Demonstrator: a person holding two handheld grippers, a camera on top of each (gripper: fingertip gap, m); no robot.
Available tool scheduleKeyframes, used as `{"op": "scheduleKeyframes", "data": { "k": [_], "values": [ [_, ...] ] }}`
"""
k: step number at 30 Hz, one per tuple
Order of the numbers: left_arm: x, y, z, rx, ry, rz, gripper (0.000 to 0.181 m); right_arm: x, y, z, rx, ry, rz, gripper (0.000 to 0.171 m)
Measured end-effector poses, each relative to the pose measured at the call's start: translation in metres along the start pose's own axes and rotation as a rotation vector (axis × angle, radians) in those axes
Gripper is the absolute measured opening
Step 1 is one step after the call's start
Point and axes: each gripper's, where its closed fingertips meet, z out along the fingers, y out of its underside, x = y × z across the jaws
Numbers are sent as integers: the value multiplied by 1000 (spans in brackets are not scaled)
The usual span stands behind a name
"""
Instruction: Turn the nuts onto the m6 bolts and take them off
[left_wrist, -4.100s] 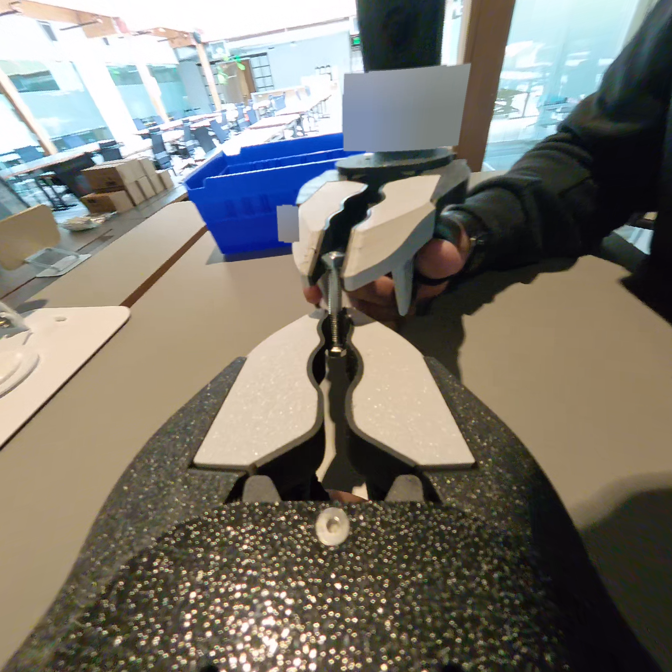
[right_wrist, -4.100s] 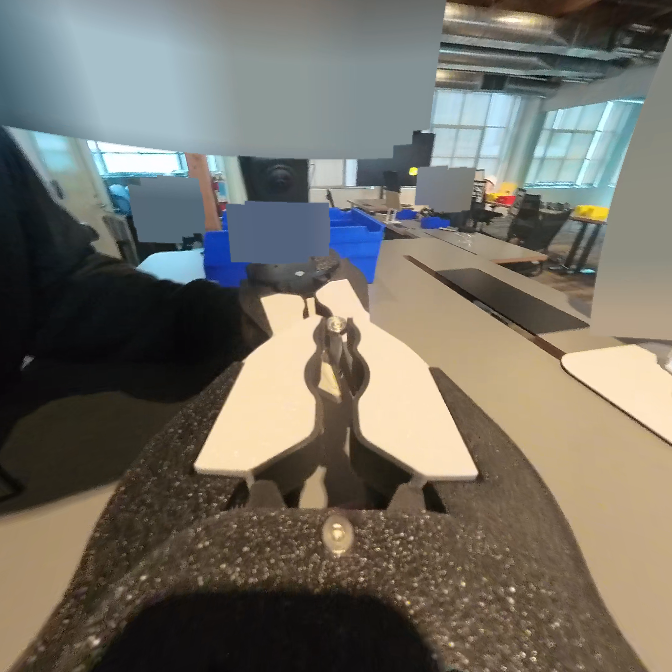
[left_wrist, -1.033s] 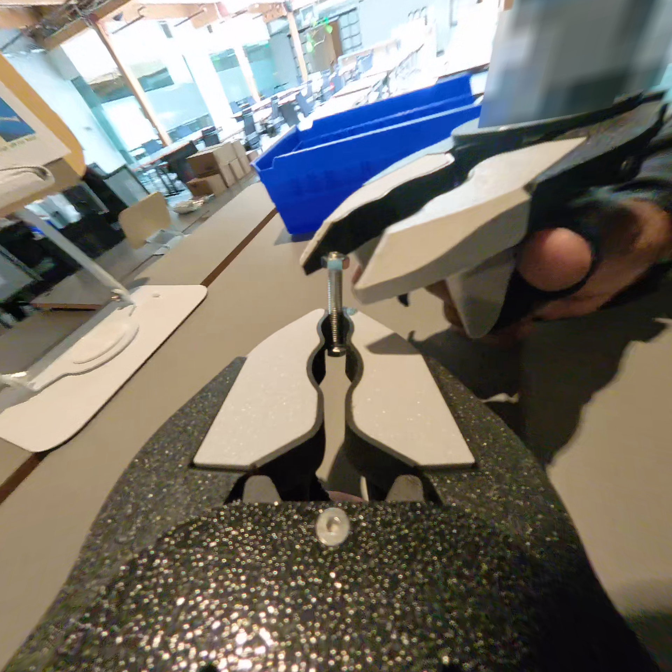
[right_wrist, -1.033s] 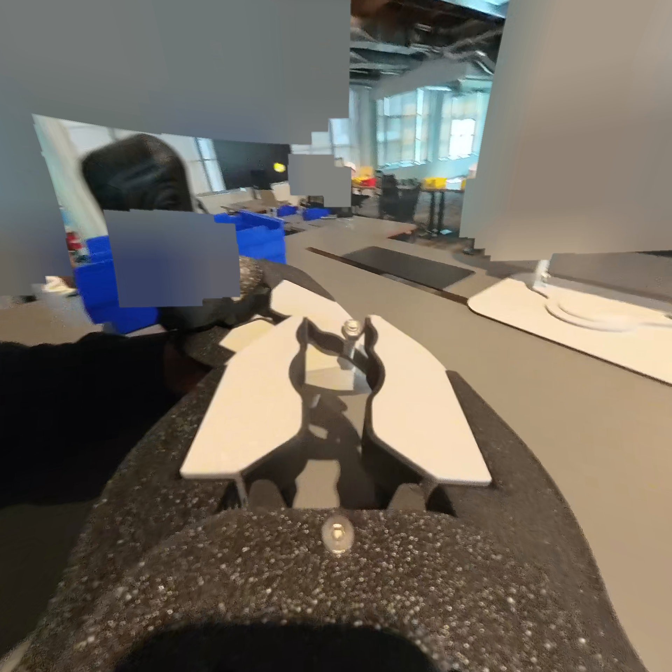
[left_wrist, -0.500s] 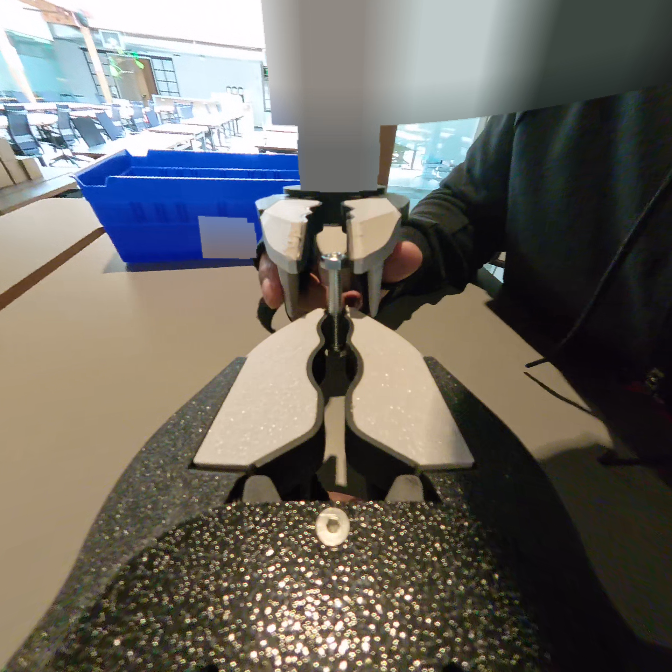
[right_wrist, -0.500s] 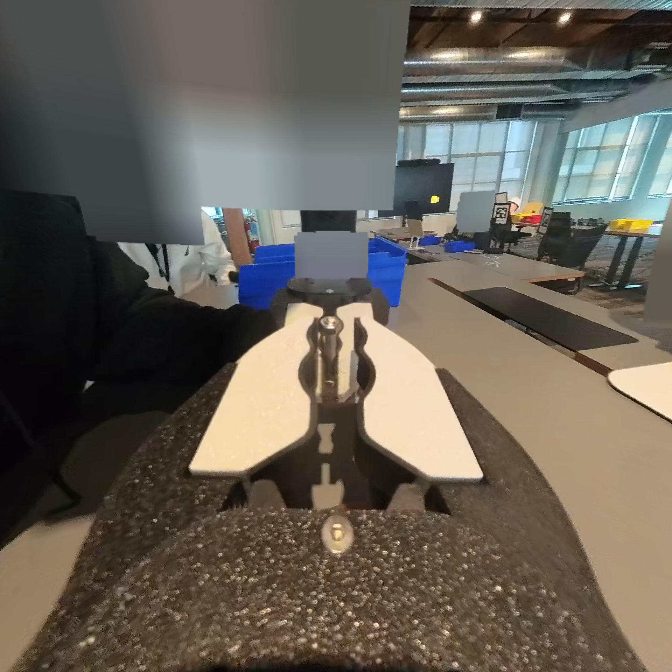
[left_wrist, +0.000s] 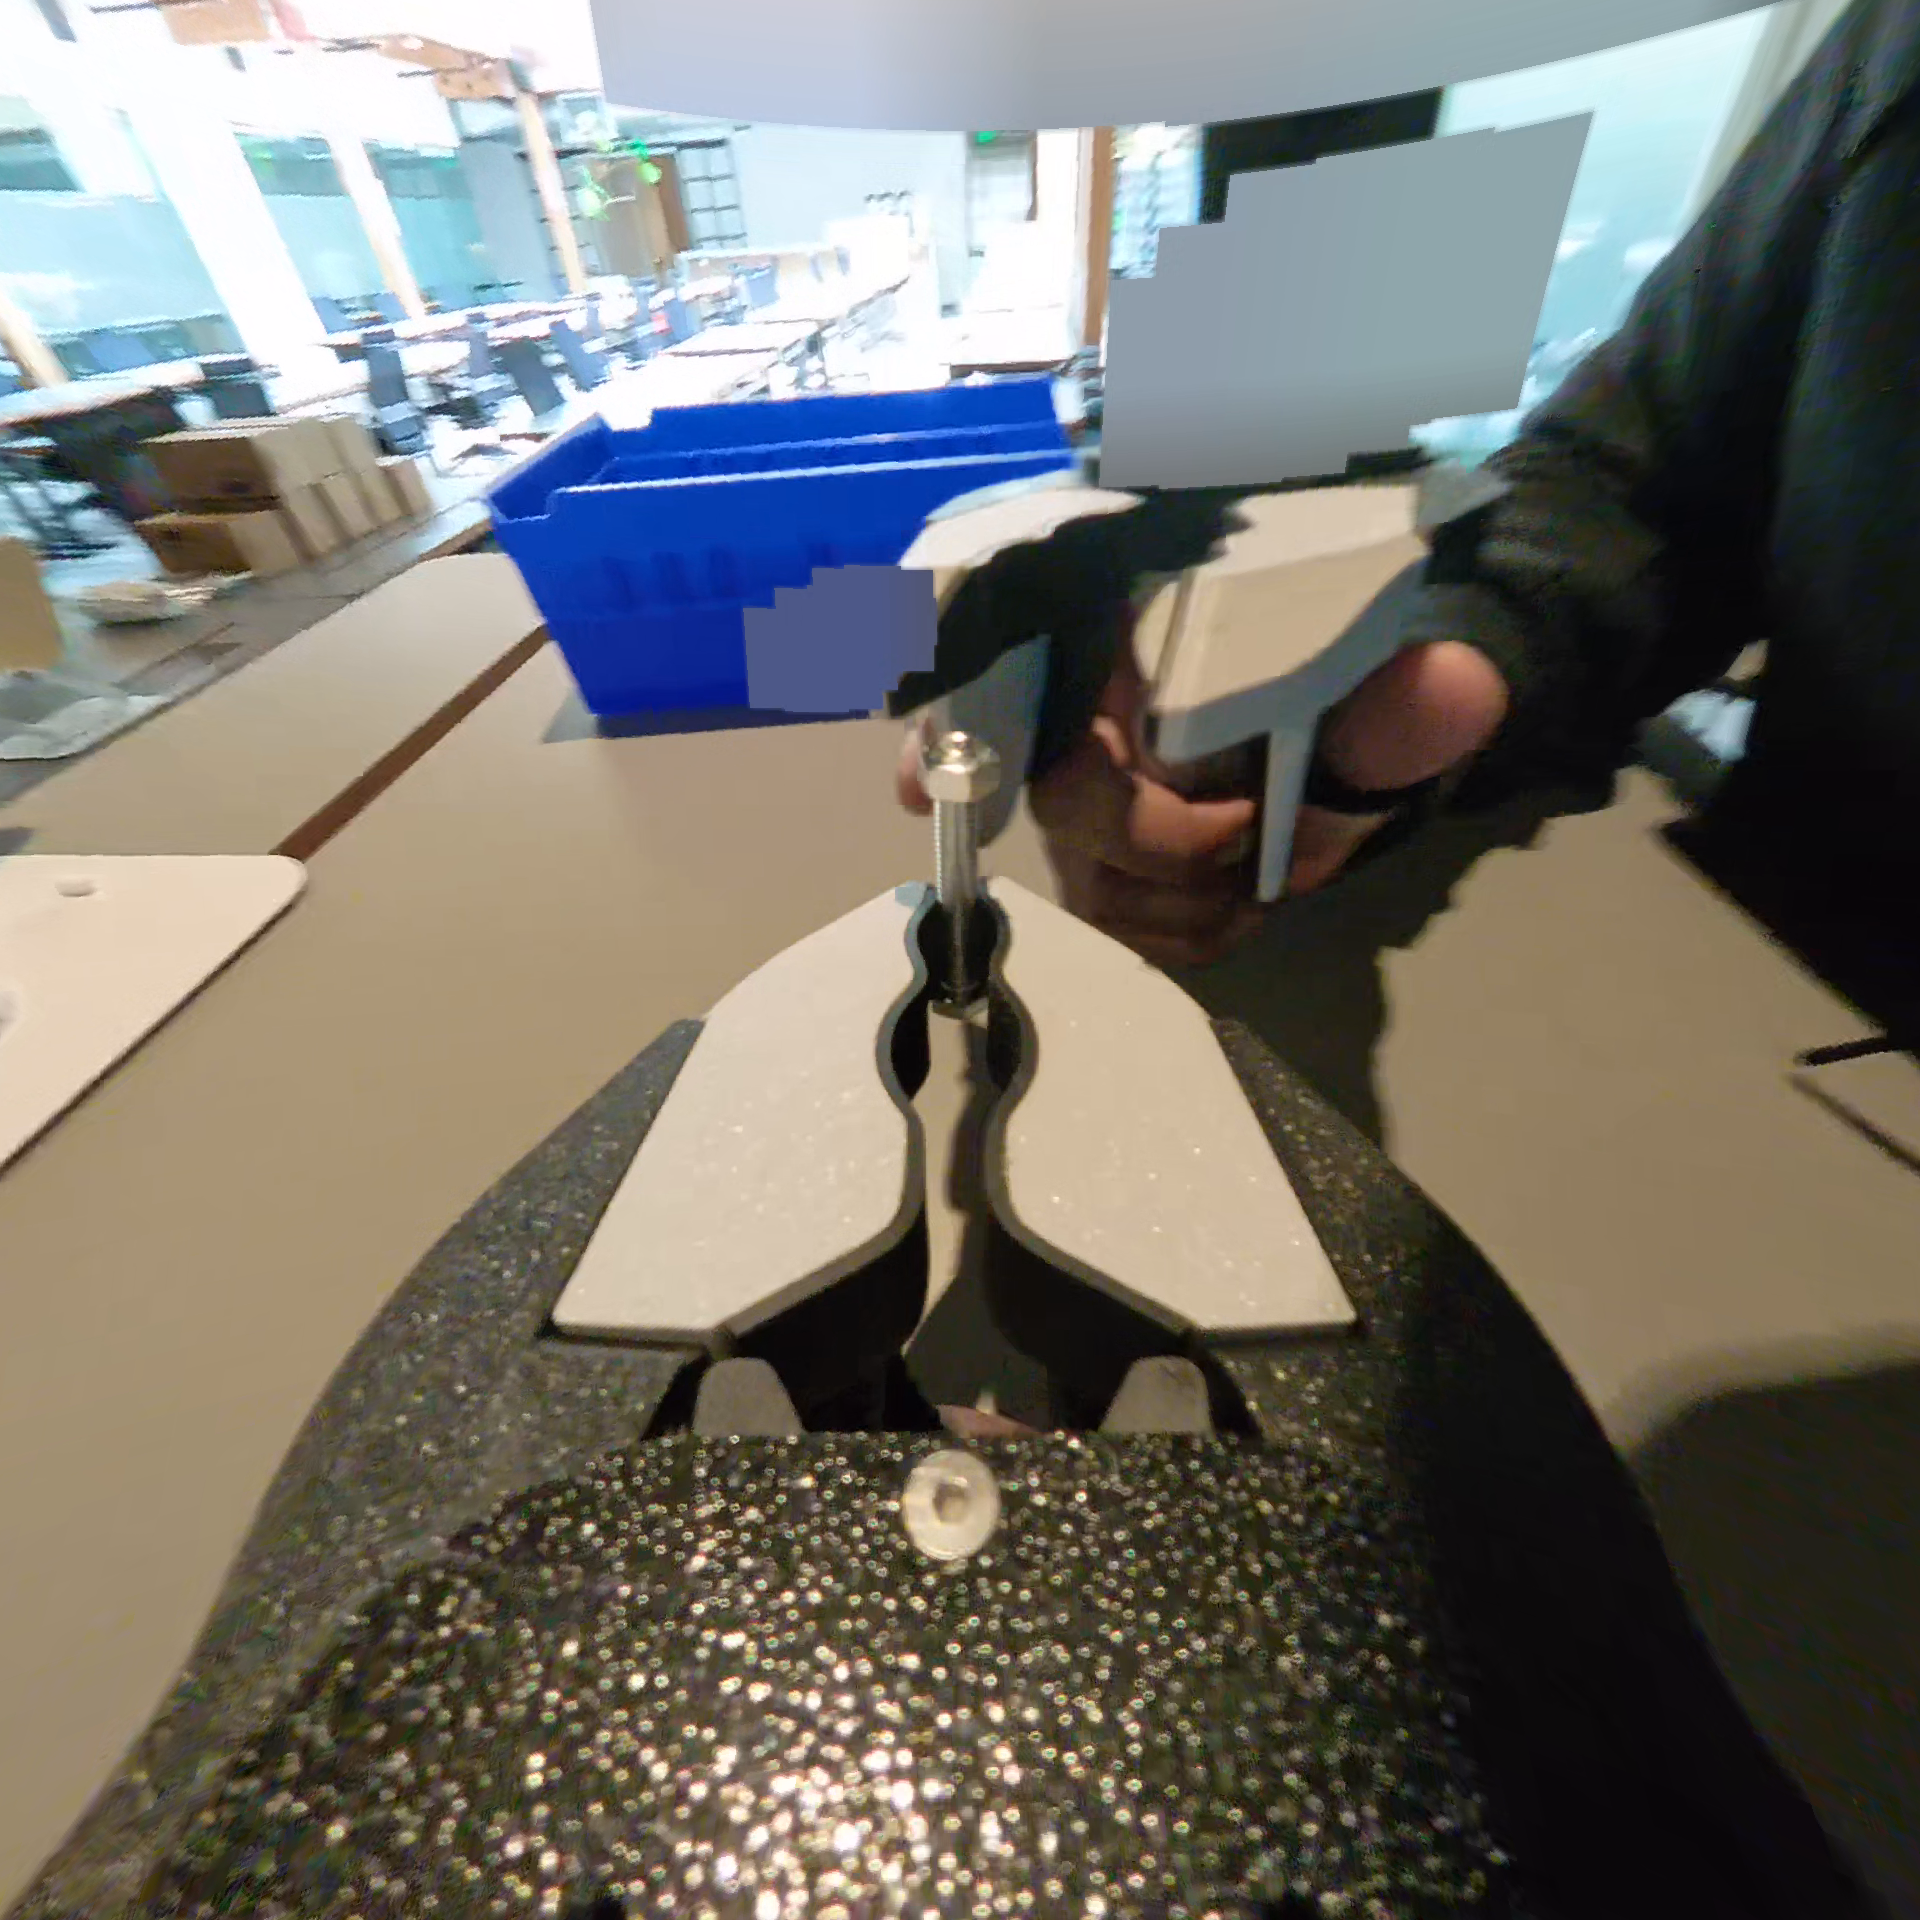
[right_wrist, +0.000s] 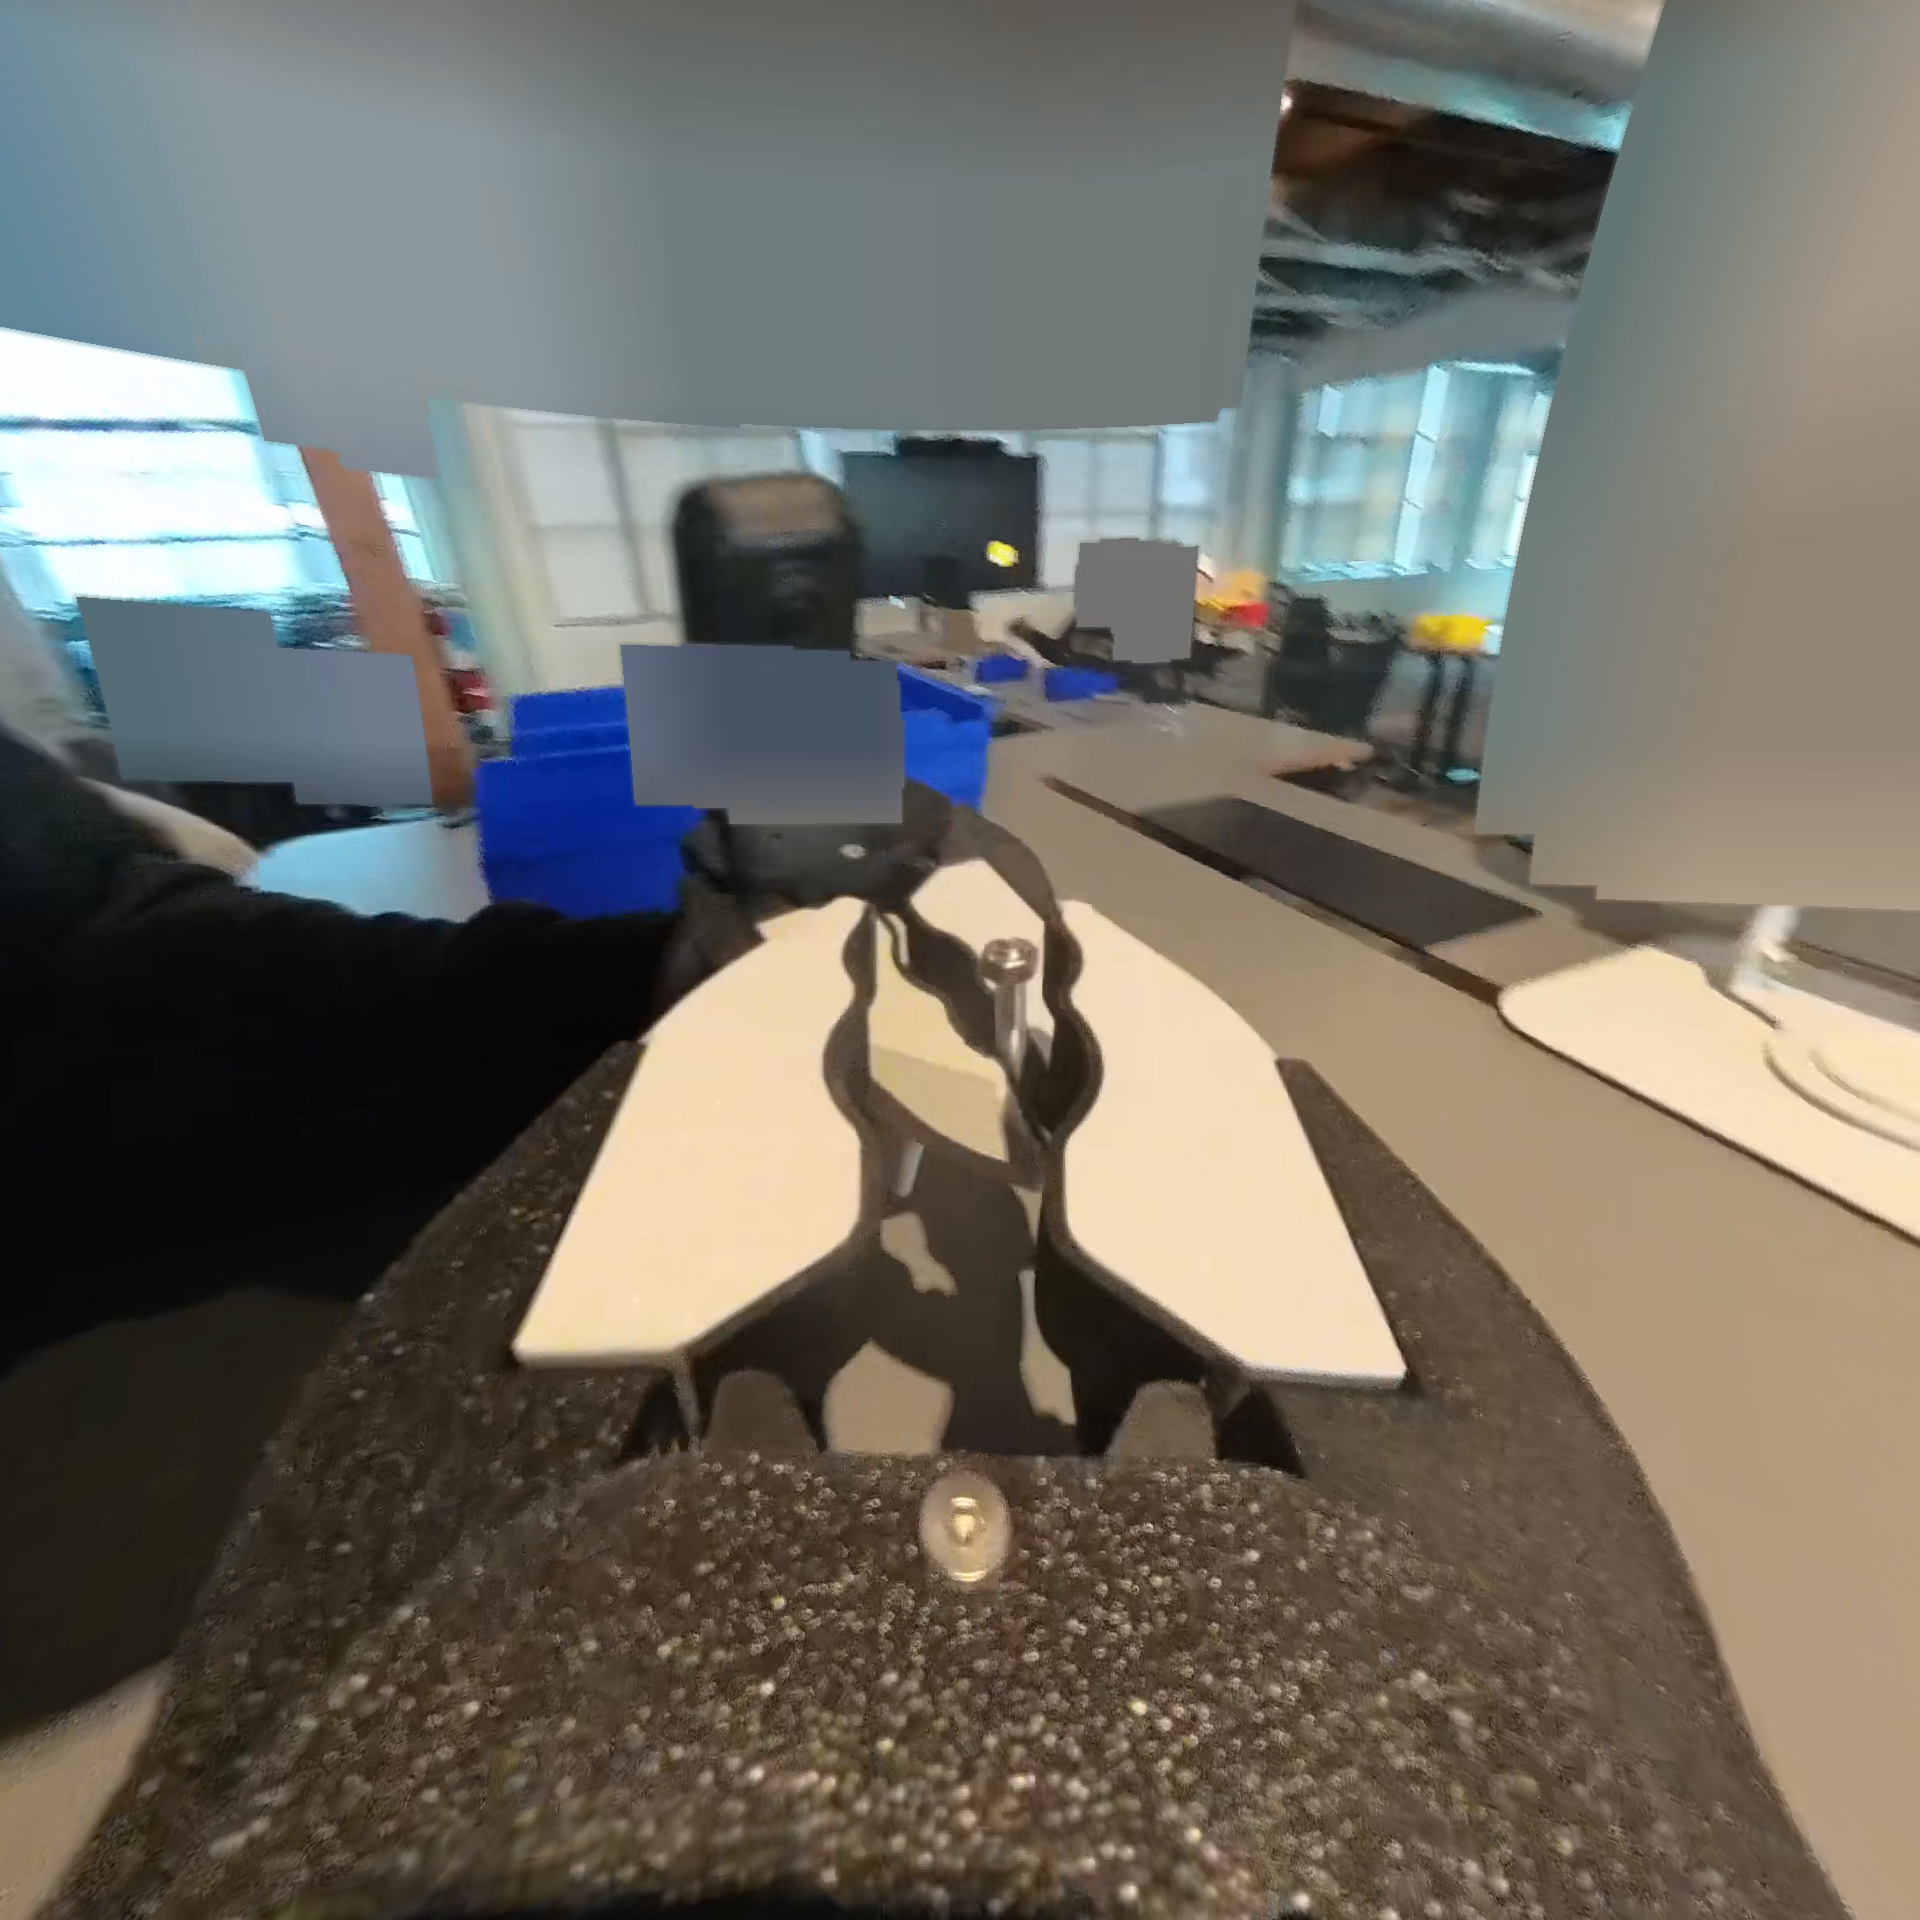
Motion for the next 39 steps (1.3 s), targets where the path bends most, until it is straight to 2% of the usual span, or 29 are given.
{"op": "scheduleKeyframes", "data": {
  "k": [4,8,12,15,19,22,24,26,28,32,34,39],
  "values": [
    [20,-8,-6,60,172,-78,4,-2,-6,-8,40,-180,90,31],
    [33,-5,-3,28,239,-74,4,-11,-5,-12,30,-282,78,27],
    [38,-3,-2,9,267,-72,4,-17,3,-9,-18,-286,41,22],
    [36,-1,0,-7,242,-69,4,-19,8,-5,-47,-258,19,10],
    [11,3,5,-27,57,-46,5,3,11,2,-65,-23,5,10],
    [-19,10,7,-82,-203,94,4,27,17,-2,-93,232,27,11],
    [-26,12,8,-112,-302,182,5,30,20,-4,-94,272,18,13],
    [-24,13,9,-116,-297,189,5,28,15,-3,-68,208,0,36],
    [-19,14,9,-116,-229,148,5,21,9,-3,-34,68,2,49],
    [5,9,6,-72,8,-8,5,8,11,-10,-36,-196,67,42],
    [17,5,3,-45,114,-67,4,4,8,-13,-23,-249,89,40],
    [29,2,1,-28,202,-107,4,-9,15,-13,-53,-324,79,35]
  ]
}}
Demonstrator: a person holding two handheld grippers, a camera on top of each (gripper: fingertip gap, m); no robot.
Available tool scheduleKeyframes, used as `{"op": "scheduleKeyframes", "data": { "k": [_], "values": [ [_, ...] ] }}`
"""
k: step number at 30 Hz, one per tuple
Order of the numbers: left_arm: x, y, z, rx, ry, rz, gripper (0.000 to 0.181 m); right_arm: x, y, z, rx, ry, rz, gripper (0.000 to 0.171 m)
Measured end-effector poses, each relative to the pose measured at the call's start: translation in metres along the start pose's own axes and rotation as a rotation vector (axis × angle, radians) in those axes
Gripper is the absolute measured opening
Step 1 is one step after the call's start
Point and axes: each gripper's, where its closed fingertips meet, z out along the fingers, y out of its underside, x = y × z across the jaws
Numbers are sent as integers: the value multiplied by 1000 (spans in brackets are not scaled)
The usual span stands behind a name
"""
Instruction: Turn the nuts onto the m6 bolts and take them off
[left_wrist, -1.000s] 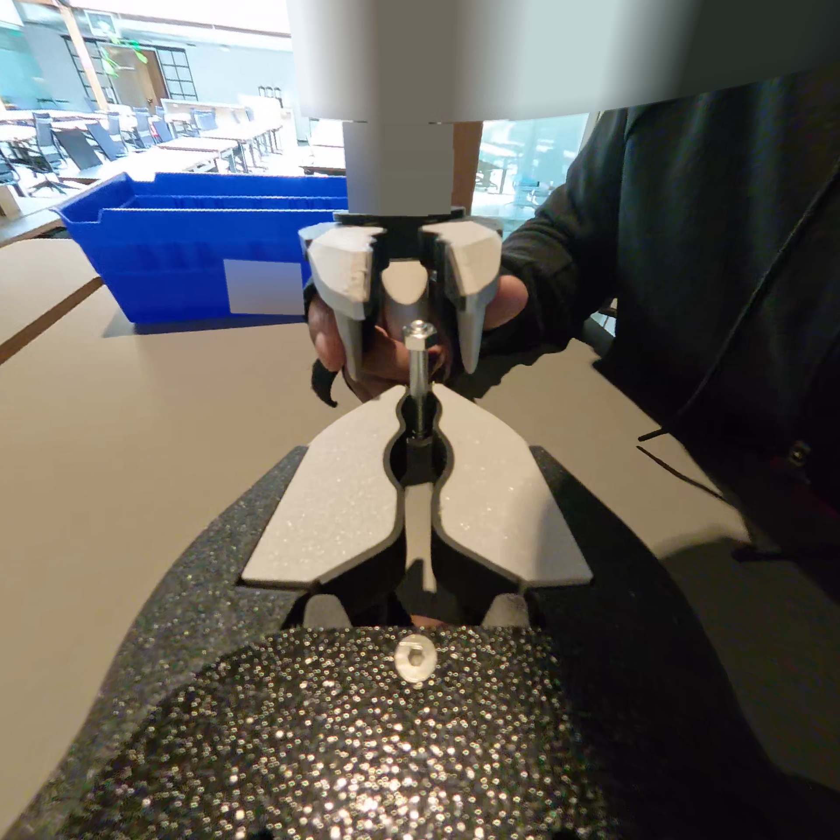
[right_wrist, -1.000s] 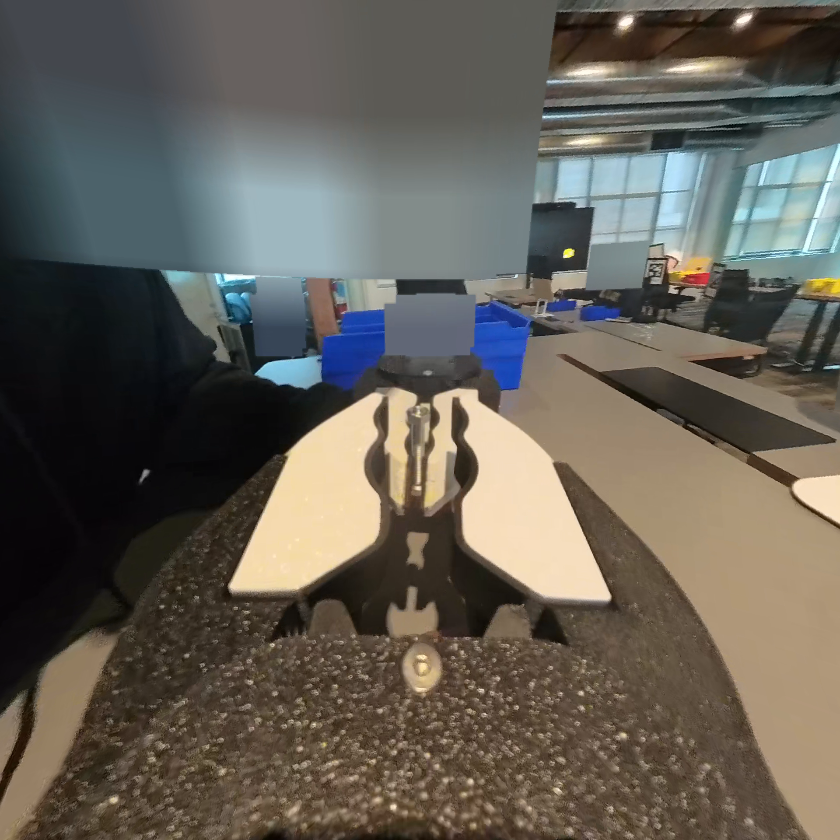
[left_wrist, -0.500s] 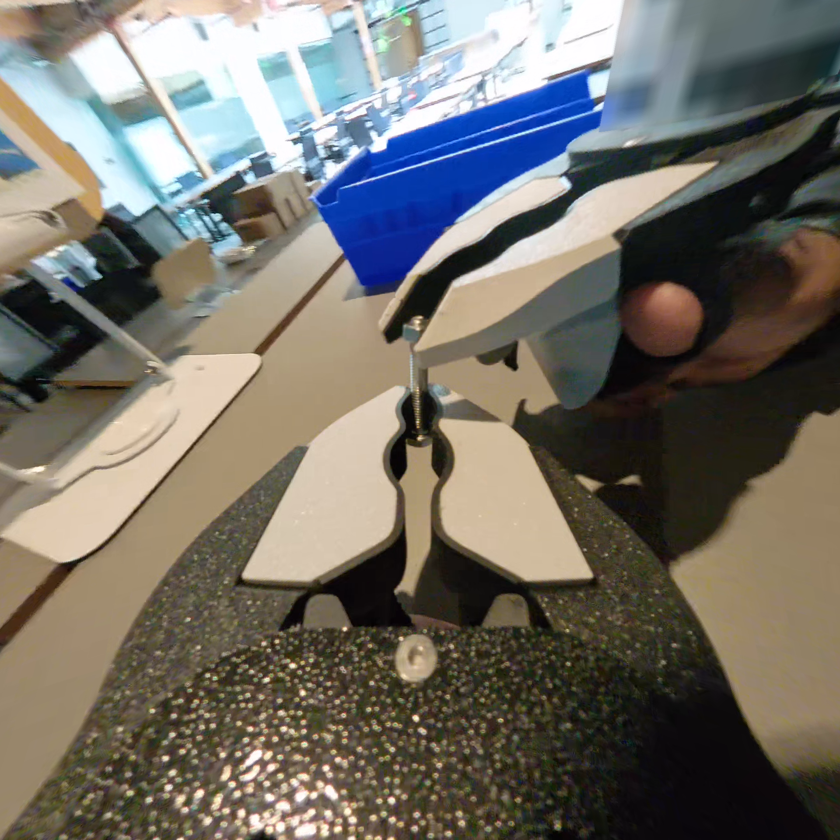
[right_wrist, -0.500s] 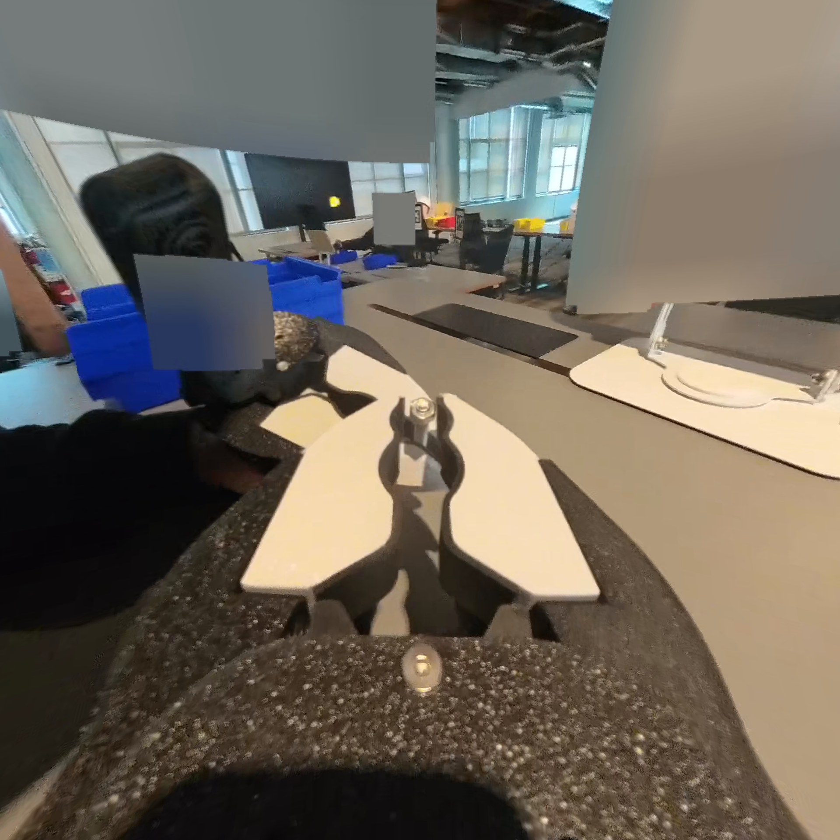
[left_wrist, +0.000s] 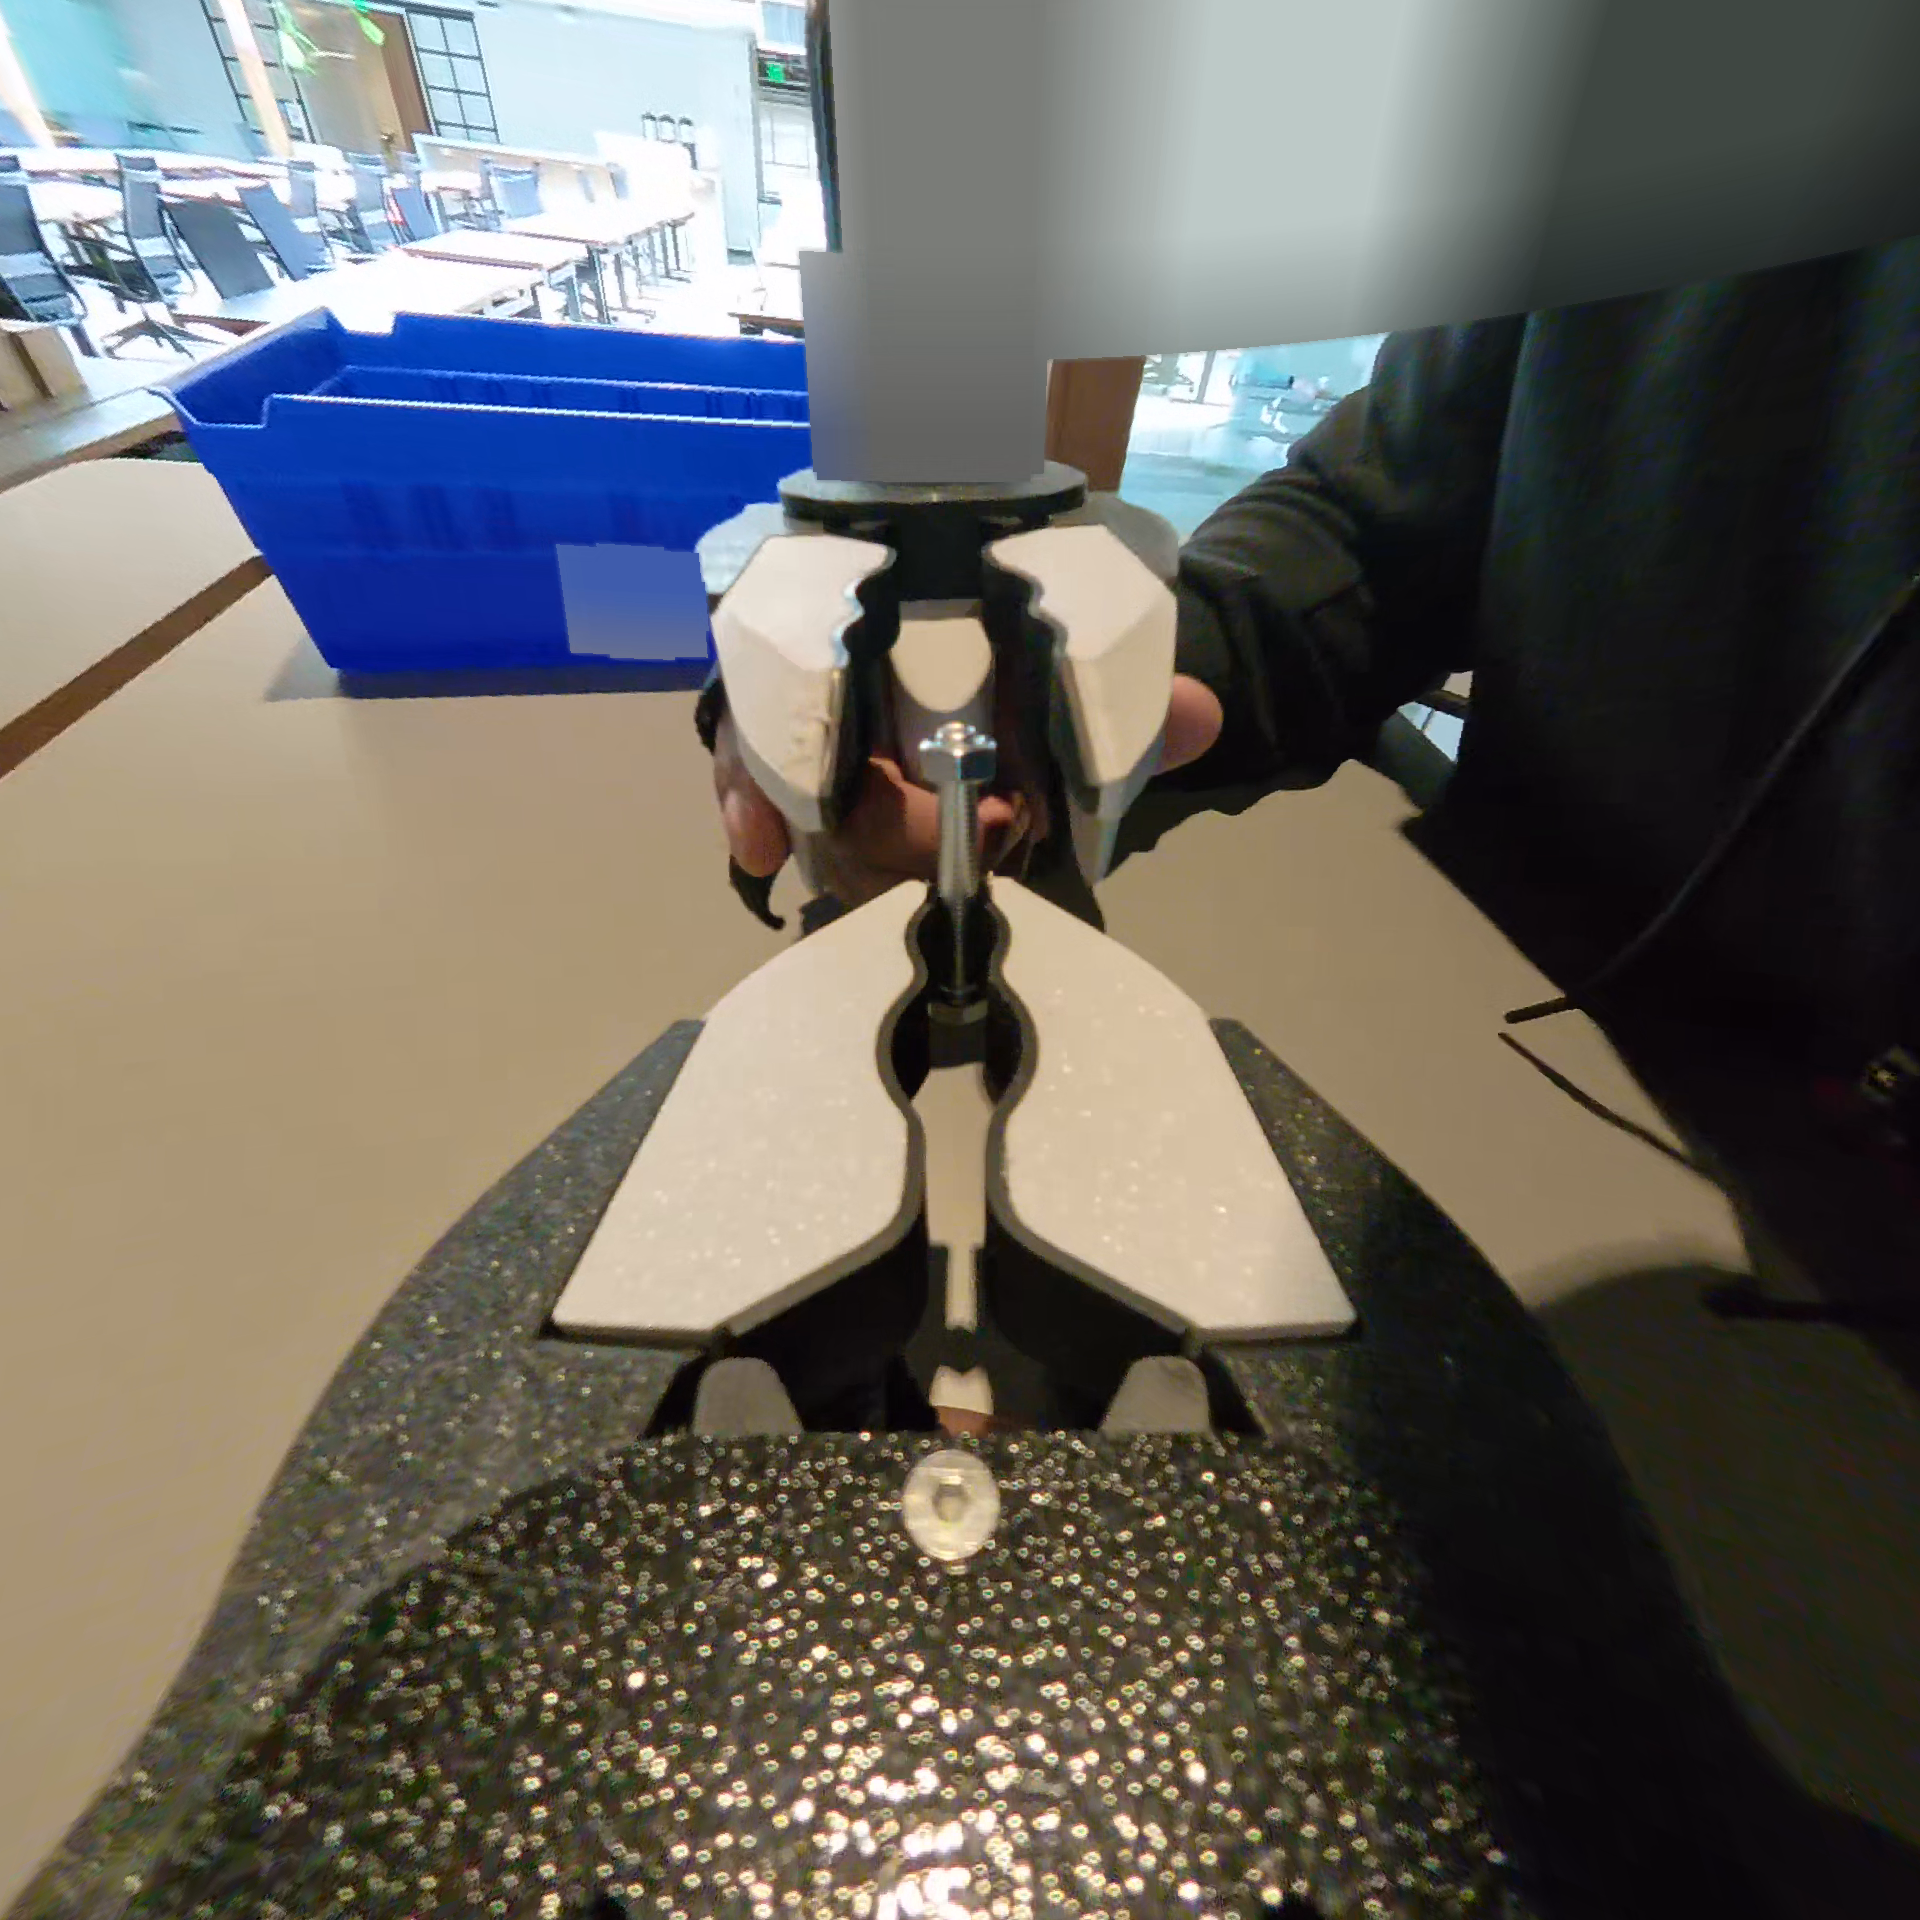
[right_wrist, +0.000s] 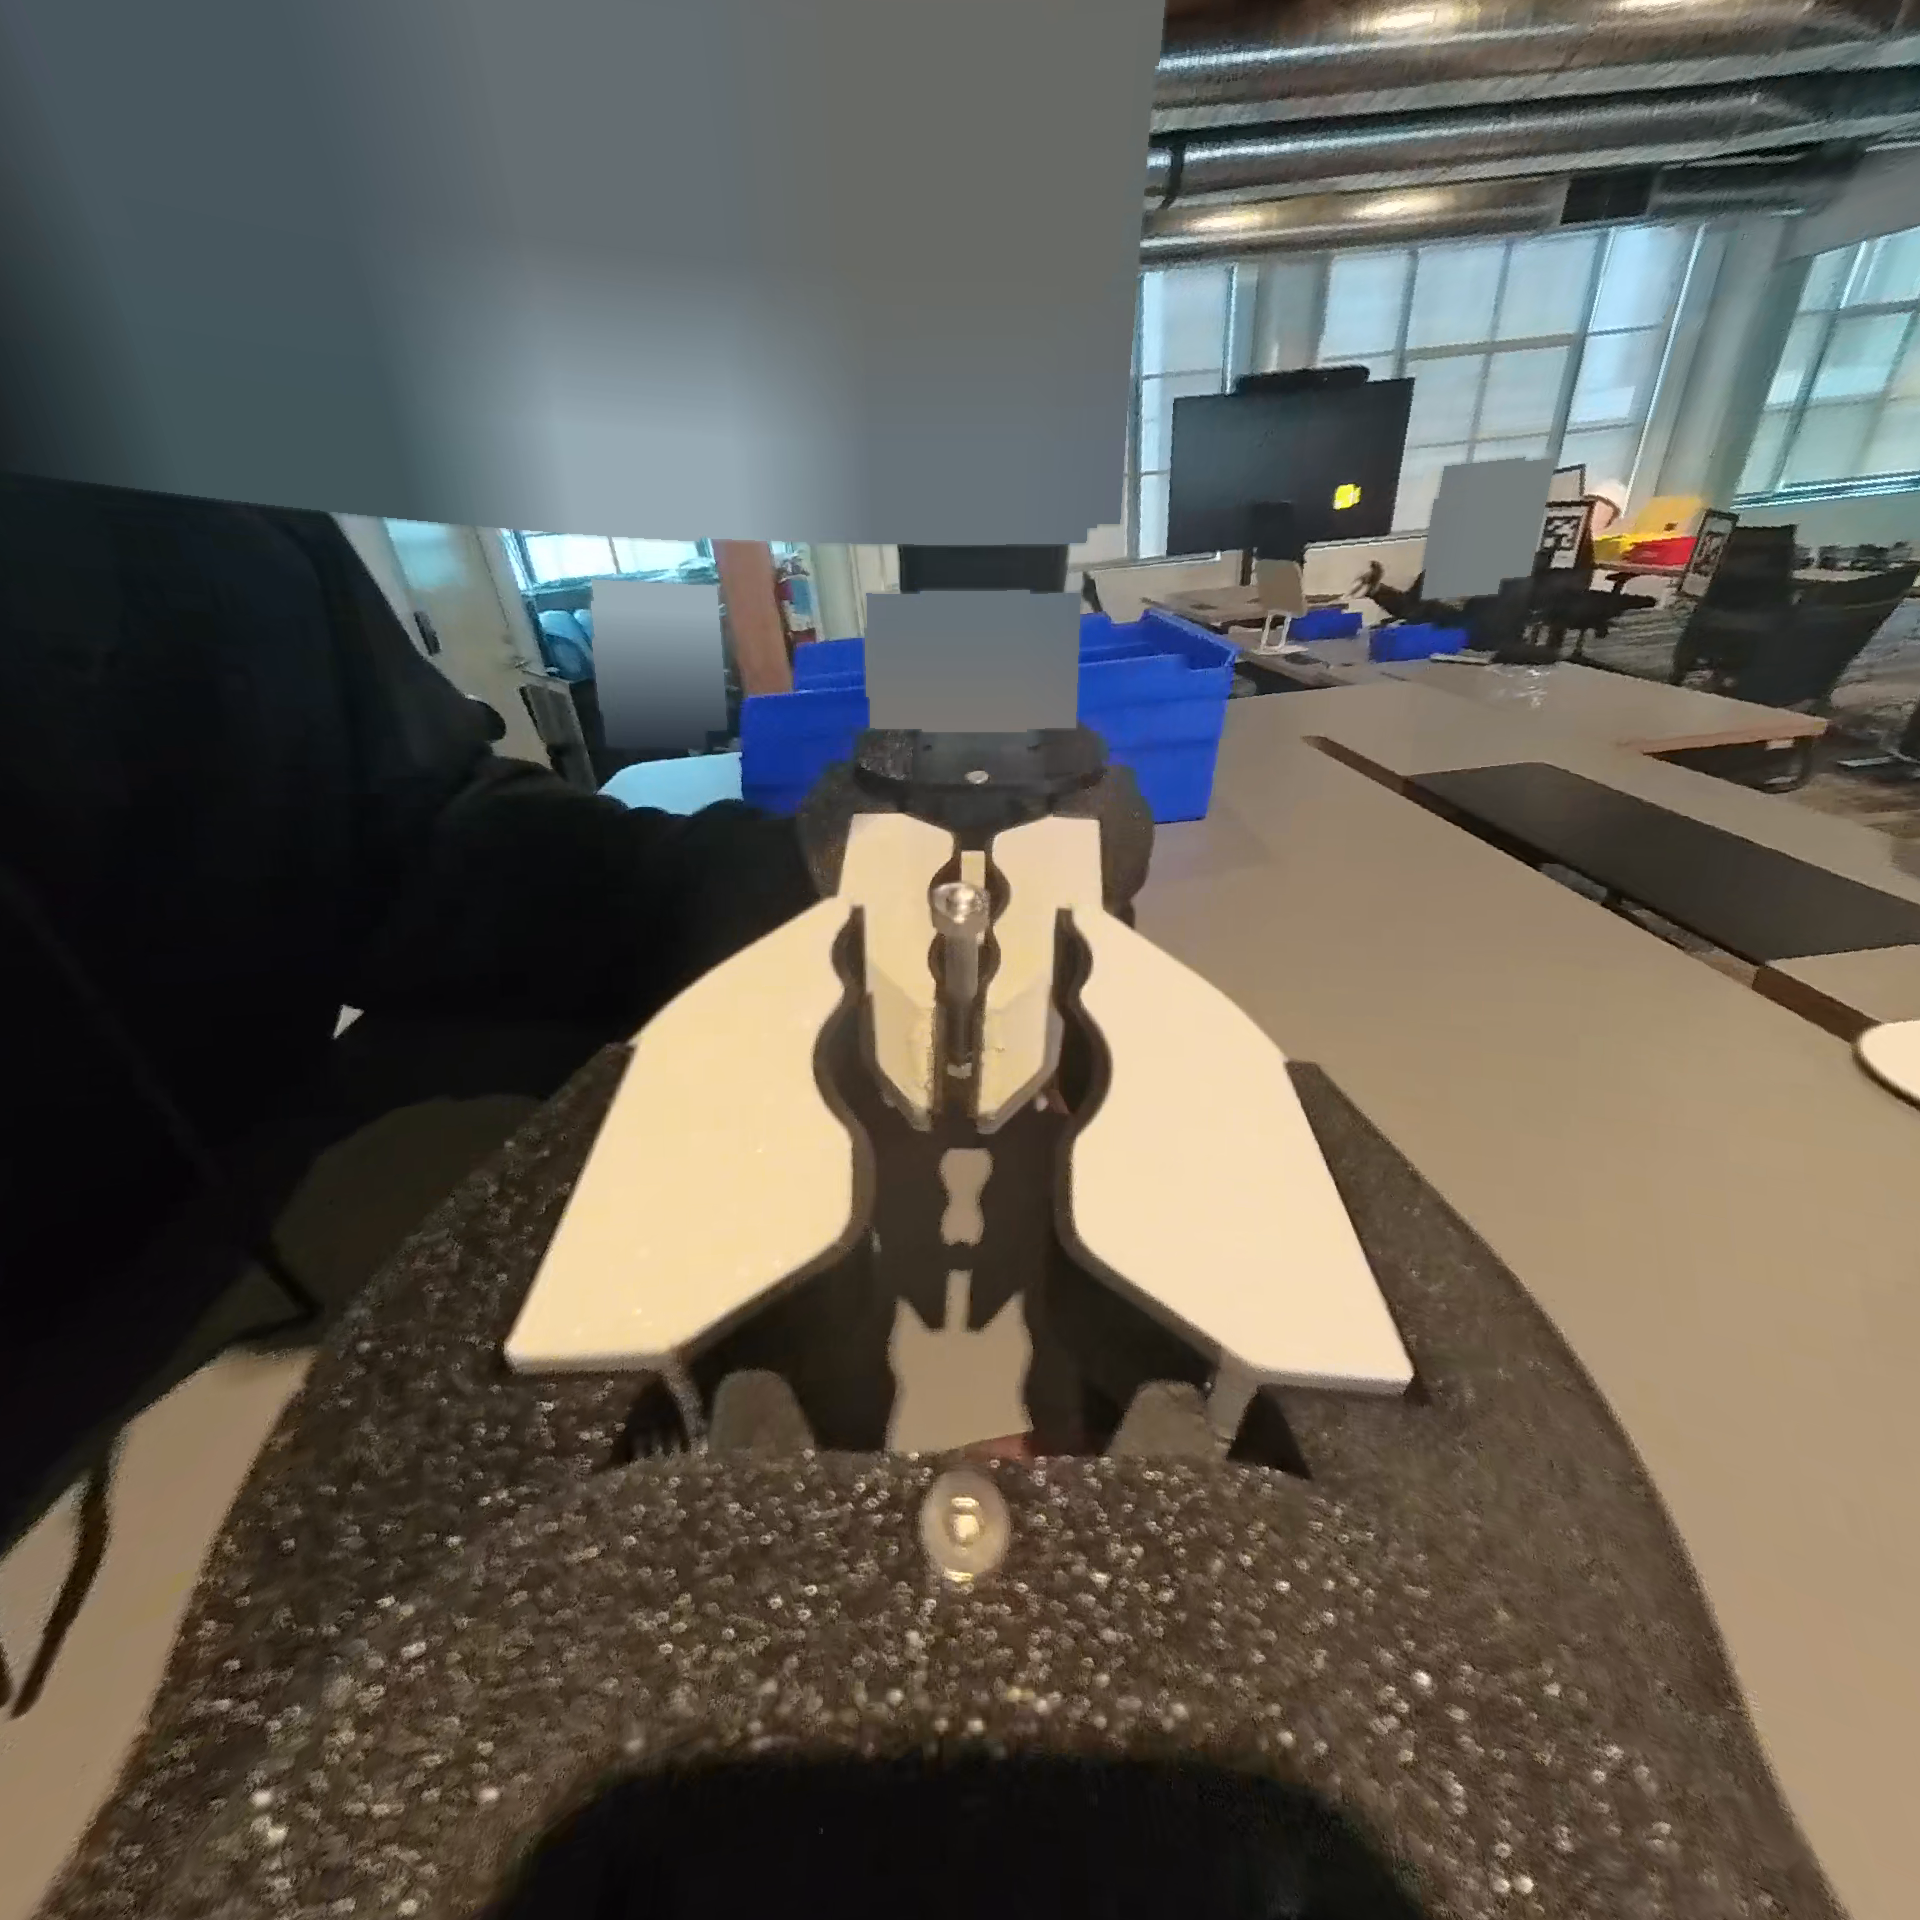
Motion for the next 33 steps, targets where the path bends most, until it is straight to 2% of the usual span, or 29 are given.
{"op": "scheduleKeyframes", "data": {
  "k": [6,8,11,13,15,16,19,24,28,33],
  "values": [
    [-8,2,2,-21,-64,4,4,7,2,4,-1,87,5,10],
    [-23,2,2,-26,-173,20,5,20,2,3,7,206,14,10],
    [-49,6,-1,-67,-379,92,5,45,6,-5,-2,472,43,11],
    [-49,7,1,-86,-404,150,5,48,9,-6,-16,535,30,12],
    [-41,6,3,-74,-346,155,5,43,8,-1,-17,469,3,38],
    [-37,5,2,-59,-305,130,4,37,4,1,9,391,17,42],
    [-22,-2,0,6,-157,37,4,23,-8,0,102,174,132,38],
    [-13,-7,-4,54,-63,-36,4,14,-11,-1,126,77,158,35],
    [-8,-8,-5,66,-21,-62,4,9,-9,2,105,66,125,32],
    [-14,-6,-2,41,-66,-60,4,17,-7,2,96,139,122,10]
  ]
}}
